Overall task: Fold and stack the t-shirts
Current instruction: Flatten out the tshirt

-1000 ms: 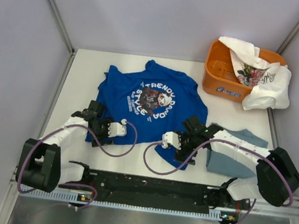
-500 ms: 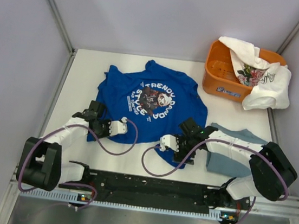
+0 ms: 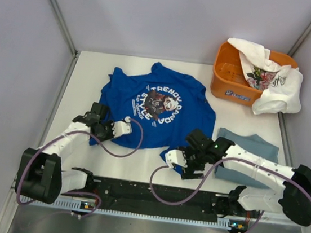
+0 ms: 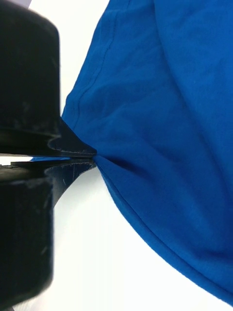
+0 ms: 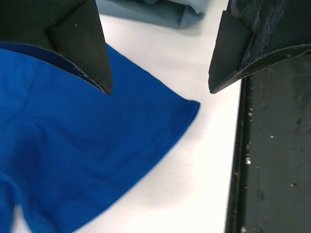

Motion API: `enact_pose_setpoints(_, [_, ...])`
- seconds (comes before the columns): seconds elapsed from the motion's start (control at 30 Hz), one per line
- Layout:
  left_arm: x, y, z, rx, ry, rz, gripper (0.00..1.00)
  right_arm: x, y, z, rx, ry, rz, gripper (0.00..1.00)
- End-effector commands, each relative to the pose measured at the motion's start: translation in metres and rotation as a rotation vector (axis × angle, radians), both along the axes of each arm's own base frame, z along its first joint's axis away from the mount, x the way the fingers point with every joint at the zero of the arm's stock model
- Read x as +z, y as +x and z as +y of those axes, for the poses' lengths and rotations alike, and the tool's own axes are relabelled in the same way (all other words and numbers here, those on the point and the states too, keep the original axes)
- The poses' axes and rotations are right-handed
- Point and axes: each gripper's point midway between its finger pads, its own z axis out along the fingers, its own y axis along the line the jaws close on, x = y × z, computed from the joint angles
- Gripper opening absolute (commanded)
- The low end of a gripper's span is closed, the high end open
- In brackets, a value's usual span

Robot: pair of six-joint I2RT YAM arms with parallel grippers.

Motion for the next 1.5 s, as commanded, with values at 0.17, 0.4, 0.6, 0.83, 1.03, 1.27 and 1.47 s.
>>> enact_pose_setpoints(0.17, [0.021, 0.01, 0.0, 0.037, -0.009, -0.044, 0.0, -0.055, 0.009, 0.013, -0.127, -0.062, -0.013, 0.48])
enact_pose_setpoints(0.4, [0.033, 0.008, 0.009, 0.071, 0.025, -0.057, 0.0, -0.051, 0.033, 0.0, -0.328, -0.188, -0.083, 0.0])
enact_pose_setpoints(0.6, [0.106, 0.022, 0.031, 0.216, 0.088, -0.202, 0.0, 0.058, 0.071, -0.001, -0.471, 0.022, -0.328, 0.0])
enact_pose_setpoints(0.83, [0.21, -0.01, 0.034, 0.205, 0.045, -0.346, 0.0, 0.201, 0.075, -0.029, -0.527, 0.282, -0.562, 0.0])
enact_pose_setpoints(1.03, [0.307, -0.063, 0.024, 0.098, -0.052, -0.489, 0.0, 0.307, 0.058, -0.052, -0.56, 0.527, -0.656, 0.0])
enact_pose_setpoints(1.27, [0.379, -0.072, 0.025, 0.108, -0.095, -0.654, 0.0, 0.383, 0.065, -0.051, -0.578, 0.707, -0.774, 0.0])
enact_pose_setpoints(1.47, [0.371, 0.006, 0.049, 0.291, 0.043, -0.696, 0.0, 0.415, 0.151, -0.019, -0.661, 0.863, -0.841, 0.0])
